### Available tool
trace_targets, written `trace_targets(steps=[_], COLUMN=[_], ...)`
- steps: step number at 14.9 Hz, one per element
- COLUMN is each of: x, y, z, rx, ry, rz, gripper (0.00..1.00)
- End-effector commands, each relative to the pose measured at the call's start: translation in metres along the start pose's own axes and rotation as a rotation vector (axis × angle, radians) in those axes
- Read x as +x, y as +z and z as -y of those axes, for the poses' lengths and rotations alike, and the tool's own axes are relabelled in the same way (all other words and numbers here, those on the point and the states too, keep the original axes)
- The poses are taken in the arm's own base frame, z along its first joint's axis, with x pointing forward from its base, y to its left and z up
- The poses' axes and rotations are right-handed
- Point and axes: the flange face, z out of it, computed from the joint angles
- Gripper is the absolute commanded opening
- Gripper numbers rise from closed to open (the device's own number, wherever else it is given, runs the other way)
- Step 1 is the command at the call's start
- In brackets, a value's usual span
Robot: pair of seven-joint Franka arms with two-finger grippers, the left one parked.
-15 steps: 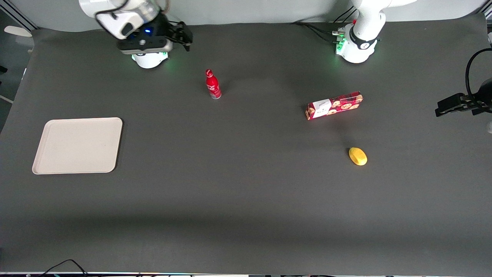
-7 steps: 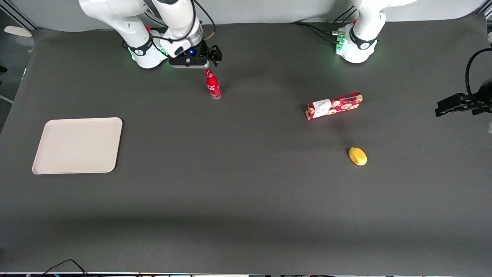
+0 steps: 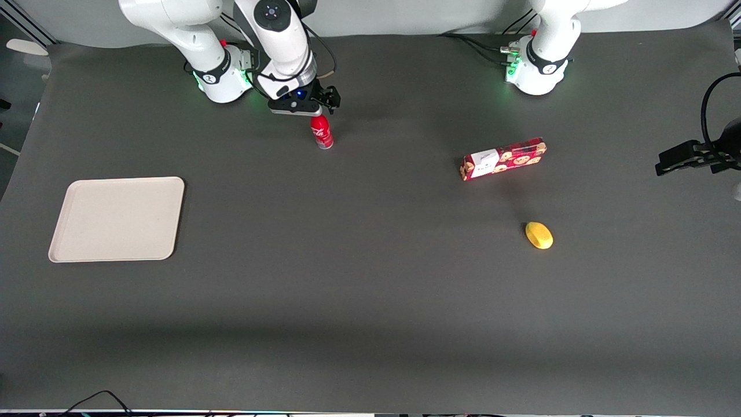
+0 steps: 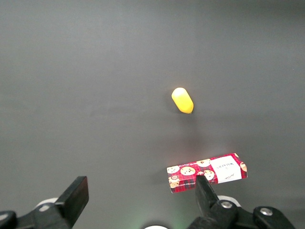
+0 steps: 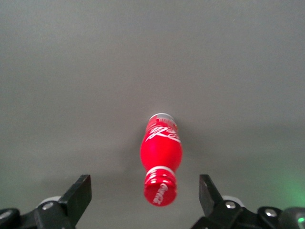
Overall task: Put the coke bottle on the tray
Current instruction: 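Close the right gripper on the bottle's neck and lift it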
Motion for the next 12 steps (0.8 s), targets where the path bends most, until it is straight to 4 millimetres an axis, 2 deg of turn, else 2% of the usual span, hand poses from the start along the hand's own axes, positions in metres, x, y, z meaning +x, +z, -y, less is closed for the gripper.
trace_targets(steps=[1,6,7,9,10,11,12], x=[-0.010,-0.020,-0.020,-0.020,-0.020,-0.020,-0.021], y=[0.022,0.032,0.033,0.033,0.032,0.032,0.033], z=[0.000,-0.004,-0.004,-0.004,-0.004,-0.004,-0.004], rx=[0.018,-0.004,-0.006,-0.006,-0.004,-0.005,-0.006], ry=[0.025,0.009,0.008,0.007,0.006,0.006,0.005], rz=[-0.007,-0.013,-0.014,-0.016,-0.016,-0.015,-0.016], gripper=[1.00,0.98,0.91,0.60,0.48,0.40,0.37])
